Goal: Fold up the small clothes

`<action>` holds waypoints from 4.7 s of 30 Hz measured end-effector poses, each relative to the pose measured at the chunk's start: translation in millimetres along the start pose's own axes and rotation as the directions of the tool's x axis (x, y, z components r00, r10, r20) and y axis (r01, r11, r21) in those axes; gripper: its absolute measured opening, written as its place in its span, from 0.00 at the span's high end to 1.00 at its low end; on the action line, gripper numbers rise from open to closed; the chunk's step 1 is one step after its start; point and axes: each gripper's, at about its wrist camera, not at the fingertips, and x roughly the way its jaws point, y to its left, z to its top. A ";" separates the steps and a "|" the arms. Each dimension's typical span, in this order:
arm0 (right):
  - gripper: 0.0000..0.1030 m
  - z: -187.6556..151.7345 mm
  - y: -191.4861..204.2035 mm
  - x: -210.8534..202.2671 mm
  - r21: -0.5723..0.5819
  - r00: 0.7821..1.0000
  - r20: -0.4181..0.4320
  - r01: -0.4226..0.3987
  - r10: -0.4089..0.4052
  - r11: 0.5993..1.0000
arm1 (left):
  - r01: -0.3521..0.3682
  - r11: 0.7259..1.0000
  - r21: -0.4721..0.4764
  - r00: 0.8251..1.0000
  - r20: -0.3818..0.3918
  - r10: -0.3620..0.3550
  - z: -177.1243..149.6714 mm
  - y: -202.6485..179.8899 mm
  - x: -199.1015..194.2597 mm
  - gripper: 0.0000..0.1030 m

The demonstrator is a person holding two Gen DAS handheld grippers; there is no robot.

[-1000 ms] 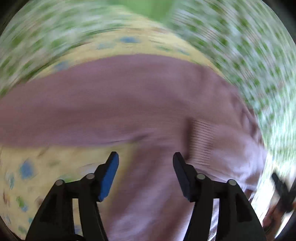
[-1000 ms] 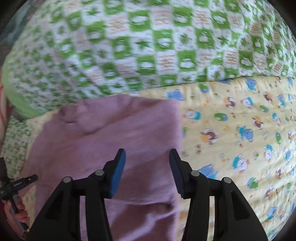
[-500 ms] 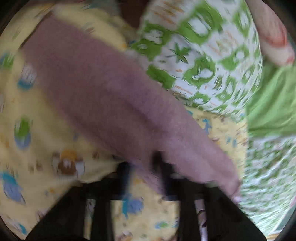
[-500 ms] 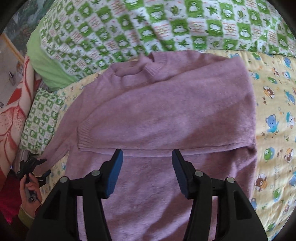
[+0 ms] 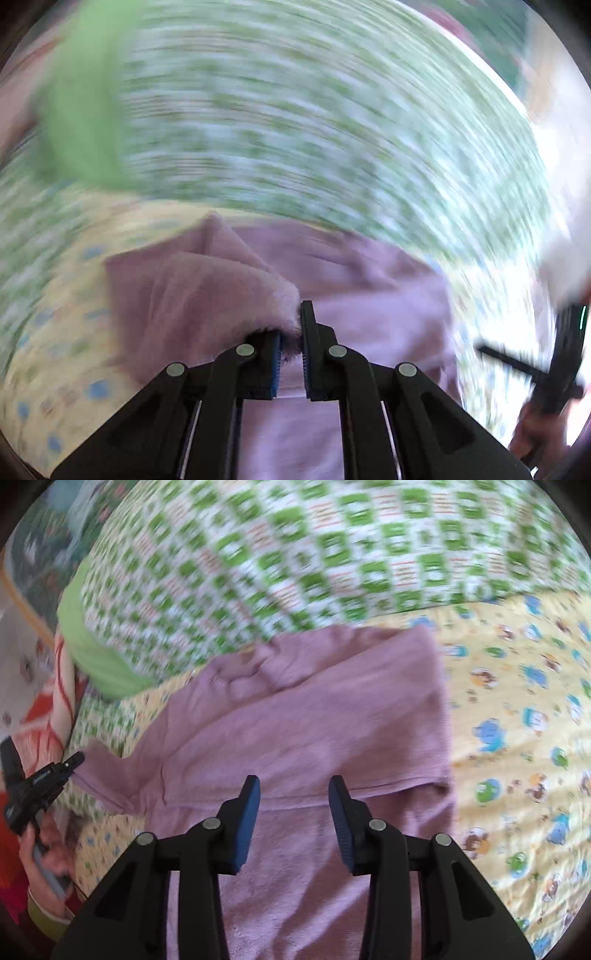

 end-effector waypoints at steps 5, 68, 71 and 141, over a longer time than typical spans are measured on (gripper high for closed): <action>0.61 8.1 -24.0 -8.7 0.030 0.999 0.008 0.041 -0.042 0.999 | -0.024 0.974 0.227 0.976 -0.207 0.072 -39.9 -61.9 82.1 0.88; 0.76 6.8 -47.9 26.1 0.069 0.987 0.047 0.150 -0.154 0.986 | -0.285 0.941 -0.183 0.945 -0.221 0.243 -105.9 201.5 -19.1 0.37; 0.76 15.4 -20.4 31.3 -0.004 0.999 0.046 0.010 -0.010 1.000 | -0.202 0.960 -0.195 0.972 -0.162 0.172 -77.3 187.0 -9.5 0.36; 0.49 -256.6 -42.7 -93.4 0.092 0.969 -0.217 0.139 -0.117 0.986 | -0.127 0.979 -0.159 0.861 -0.507 0.029 -372.3 149.2 -139.6 0.29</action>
